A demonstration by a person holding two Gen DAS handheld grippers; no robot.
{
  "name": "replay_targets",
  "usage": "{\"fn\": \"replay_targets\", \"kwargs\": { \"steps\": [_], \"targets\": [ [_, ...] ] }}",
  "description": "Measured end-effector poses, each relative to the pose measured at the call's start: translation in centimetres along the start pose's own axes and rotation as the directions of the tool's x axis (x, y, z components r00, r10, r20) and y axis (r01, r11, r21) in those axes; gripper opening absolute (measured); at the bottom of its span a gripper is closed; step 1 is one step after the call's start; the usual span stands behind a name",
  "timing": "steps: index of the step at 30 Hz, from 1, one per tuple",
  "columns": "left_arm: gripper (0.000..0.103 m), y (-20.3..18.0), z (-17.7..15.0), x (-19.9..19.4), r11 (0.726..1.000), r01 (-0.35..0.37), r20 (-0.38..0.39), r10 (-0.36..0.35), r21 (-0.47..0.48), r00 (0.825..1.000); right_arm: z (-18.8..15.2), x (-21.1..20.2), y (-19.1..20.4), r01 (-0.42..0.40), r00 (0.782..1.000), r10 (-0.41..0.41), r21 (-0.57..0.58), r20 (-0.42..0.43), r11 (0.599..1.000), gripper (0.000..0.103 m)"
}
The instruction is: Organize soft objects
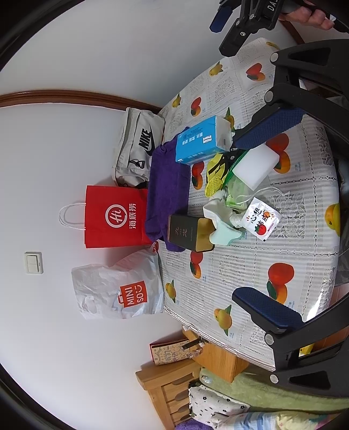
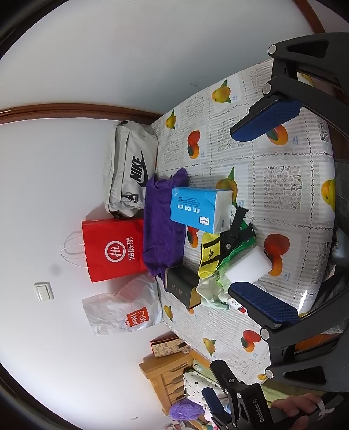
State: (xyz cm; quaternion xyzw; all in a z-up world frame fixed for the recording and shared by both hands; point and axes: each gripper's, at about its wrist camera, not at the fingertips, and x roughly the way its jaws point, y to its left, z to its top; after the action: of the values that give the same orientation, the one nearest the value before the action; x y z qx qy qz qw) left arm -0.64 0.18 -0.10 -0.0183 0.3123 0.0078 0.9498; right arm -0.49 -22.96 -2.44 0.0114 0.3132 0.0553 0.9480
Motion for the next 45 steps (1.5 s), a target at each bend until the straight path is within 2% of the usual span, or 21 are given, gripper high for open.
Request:
{"fn": "replay_targets", "kwargs": {
  "steps": [45],
  "targets": [
    [0.103, -0.12, 0.41, -0.36, 1.0, -0.004, 0.0, 0.004, 0.012, 1.0, 0.1, -0.5, -0.26, 0.003, 1.0, -0.003, 0.007, 0.011, 1.0, 0.103]
  ]
}}
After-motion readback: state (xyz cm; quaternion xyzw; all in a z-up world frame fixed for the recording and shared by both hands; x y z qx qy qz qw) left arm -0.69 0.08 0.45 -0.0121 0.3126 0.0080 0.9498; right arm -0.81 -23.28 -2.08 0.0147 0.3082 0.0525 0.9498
